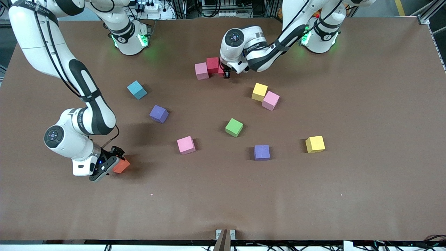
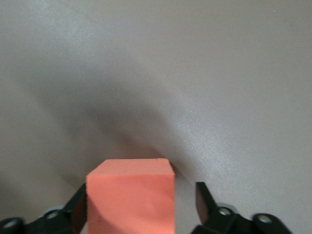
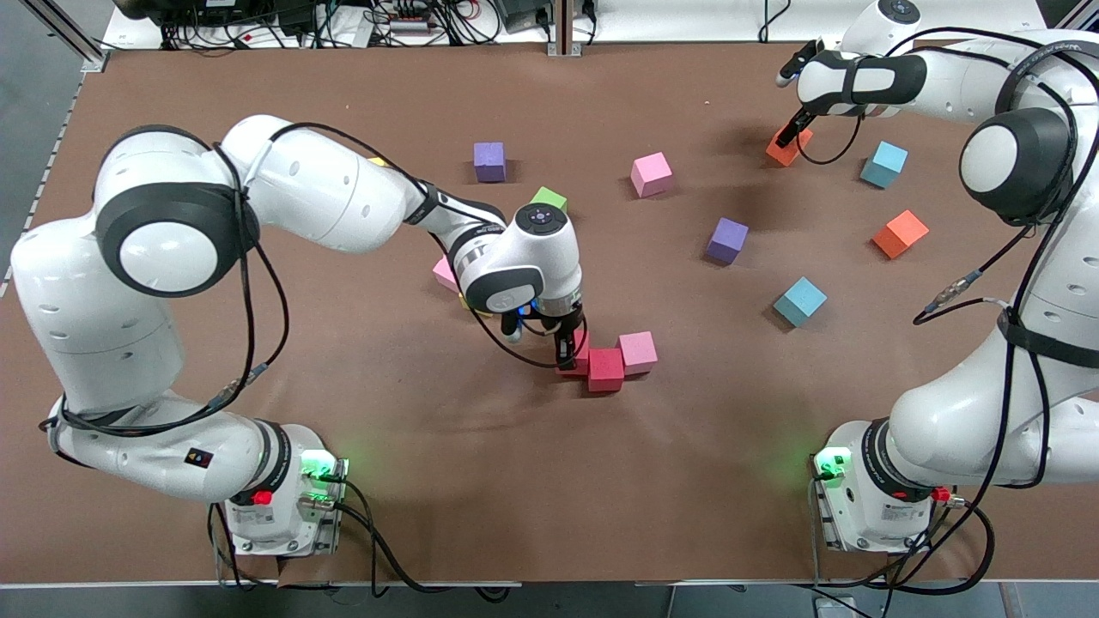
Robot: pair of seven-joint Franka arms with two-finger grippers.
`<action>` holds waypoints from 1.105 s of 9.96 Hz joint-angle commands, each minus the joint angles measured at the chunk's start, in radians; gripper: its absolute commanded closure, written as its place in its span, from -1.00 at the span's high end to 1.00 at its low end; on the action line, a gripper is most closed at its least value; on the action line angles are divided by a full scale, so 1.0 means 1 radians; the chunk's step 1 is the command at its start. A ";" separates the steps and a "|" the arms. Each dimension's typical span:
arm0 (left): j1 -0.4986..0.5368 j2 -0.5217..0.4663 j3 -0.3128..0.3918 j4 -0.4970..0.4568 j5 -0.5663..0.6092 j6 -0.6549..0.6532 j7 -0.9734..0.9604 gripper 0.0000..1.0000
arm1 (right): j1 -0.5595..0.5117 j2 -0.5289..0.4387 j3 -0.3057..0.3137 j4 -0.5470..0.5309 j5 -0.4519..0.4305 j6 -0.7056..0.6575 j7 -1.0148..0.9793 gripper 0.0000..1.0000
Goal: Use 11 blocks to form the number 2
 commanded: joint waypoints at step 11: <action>-0.165 -0.002 0.120 0.200 0.039 -0.274 -0.212 1.00 | 0.010 0.002 -0.003 0.016 -0.021 -0.020 0.042 0.26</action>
